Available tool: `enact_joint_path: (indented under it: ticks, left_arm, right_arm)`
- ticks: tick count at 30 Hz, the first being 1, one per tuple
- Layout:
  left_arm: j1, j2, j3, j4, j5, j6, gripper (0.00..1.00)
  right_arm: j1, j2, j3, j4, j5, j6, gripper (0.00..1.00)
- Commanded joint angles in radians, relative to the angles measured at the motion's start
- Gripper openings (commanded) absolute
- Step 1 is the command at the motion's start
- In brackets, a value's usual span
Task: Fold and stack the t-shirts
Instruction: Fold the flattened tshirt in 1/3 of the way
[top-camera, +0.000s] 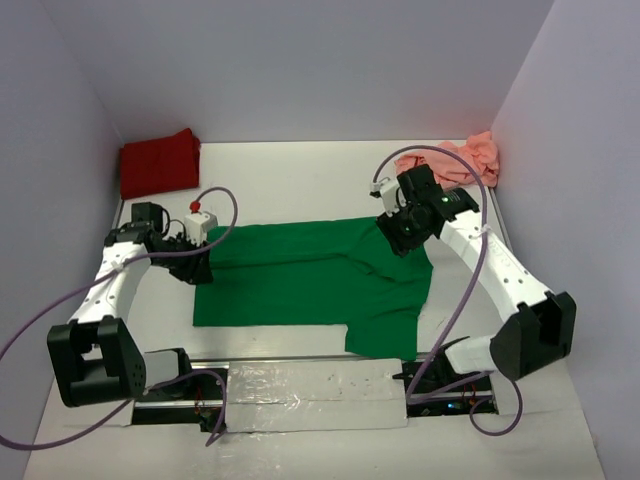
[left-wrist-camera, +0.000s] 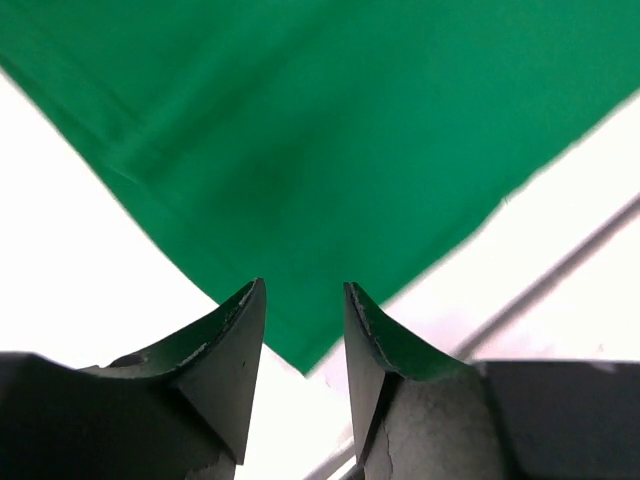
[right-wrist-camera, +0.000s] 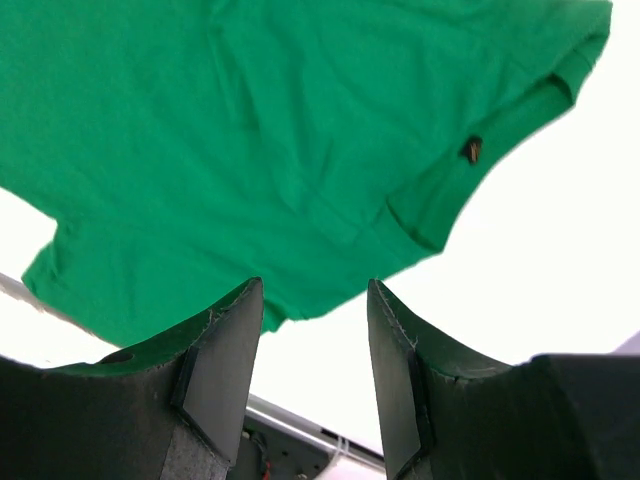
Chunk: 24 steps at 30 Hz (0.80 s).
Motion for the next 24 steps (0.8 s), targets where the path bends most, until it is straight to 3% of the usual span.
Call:
enact_joint_path:
  ticks: [1,3,7,10,14,17,22,24]
  left_arm:
    - [0.019,-0.063,-0.051,-0.143,0.046,0.152,0.46]
    - [0.087,-0.102,-0.051,-0.155,0.044,0.193,0.44]
    - [0.103,-0.127,-0.061,-0.229,-0.063,0.327,0.44]
    - [0.109,-0.161,-0.124,-0.148,-0.157,0.376,0.48]
    - [0.123,-0.210,-0.221,-0.058,-0.163,0.442,0.56]
    - [0.131,-0.251,-0.270,0.117,-0.160,0.373,0.57]
    - [0.135,-0.229,-0.293,0.537,-0.143,0.076,0.56]
    - [0.135,-0.189,-0.279,0.629,-0.151,-0.070,0.54]
  right_arm:
    - [0.008,-0.069,-0.040,-0.022,0.033,-0.026,0.53]
    - [0.008,-0.104,-0.059,-0.028,0.025,-0.029,0.53]
    - [0.008,-0.138,-0.063,-0.043,0.033,-0.037,0.53]
    - [0.006,-0.149,-0.062,-0.040,0.033,-0.040,0.54]
    - [0.006,-0.146,-0.068,-0.032,0.029,-0.035,0.54]
    - [0.006,-0.138,-0.083,-0.006,0.018,-0.025,0.54]
    - [0.006,-0.079,-0.080,0.027,-0.019,-0.002,0.54]
    - [0.008,-0.048,-0.091,0.055,-0.045,0.014,0.54]
